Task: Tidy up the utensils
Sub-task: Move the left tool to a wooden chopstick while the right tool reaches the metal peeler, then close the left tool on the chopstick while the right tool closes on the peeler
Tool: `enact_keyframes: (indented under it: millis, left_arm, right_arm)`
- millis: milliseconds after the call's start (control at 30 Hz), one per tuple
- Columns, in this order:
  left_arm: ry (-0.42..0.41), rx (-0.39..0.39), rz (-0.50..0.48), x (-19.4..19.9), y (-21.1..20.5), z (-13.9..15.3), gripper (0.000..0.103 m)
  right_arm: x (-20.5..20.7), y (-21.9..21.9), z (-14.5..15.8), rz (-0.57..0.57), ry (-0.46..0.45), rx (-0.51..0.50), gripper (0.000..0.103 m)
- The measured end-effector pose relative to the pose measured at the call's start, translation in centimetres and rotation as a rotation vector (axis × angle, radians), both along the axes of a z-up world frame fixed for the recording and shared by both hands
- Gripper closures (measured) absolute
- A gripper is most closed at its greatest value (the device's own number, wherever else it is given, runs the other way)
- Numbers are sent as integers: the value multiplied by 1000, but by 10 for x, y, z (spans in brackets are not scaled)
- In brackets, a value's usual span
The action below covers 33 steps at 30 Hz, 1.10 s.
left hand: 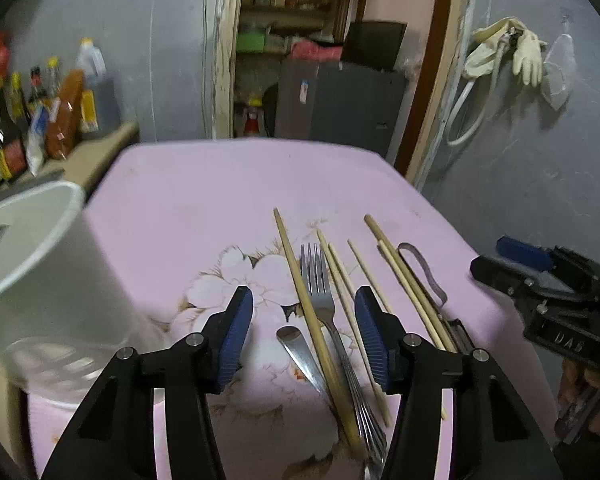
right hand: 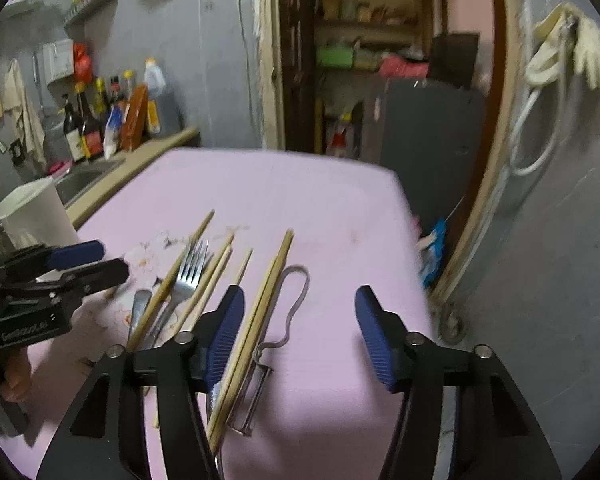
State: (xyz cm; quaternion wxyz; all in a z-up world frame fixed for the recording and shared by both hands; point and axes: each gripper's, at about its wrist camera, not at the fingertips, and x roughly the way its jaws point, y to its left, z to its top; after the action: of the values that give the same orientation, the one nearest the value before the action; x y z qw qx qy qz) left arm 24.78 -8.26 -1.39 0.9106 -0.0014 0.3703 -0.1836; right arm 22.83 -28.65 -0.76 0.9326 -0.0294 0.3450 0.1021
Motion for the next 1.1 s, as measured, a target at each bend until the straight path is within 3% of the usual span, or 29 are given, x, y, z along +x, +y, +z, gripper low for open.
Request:
enact_keyframes:
  millis: [200,333,633,833,1100]
  left_arm:
    - [115,41,-6,27,-4,-22,76]
    - [172,38,-13,38,-3,-33,81]
    - [201,11,13,47,-2,-34,96]
    - [216,3,23,43,-4,-31,96]
    - [269,27,31,61,-10,-32,96]
  right_arm:
    - [23,3,-17,35,103,-15,60]
    - [33,4,-25,43,143,-23,65]
    - [41,9,-35,65,181,-21,74]
    - [43,9,-35,78,188,-43,80]
    - [62,16,-44,64,253,-59,74]
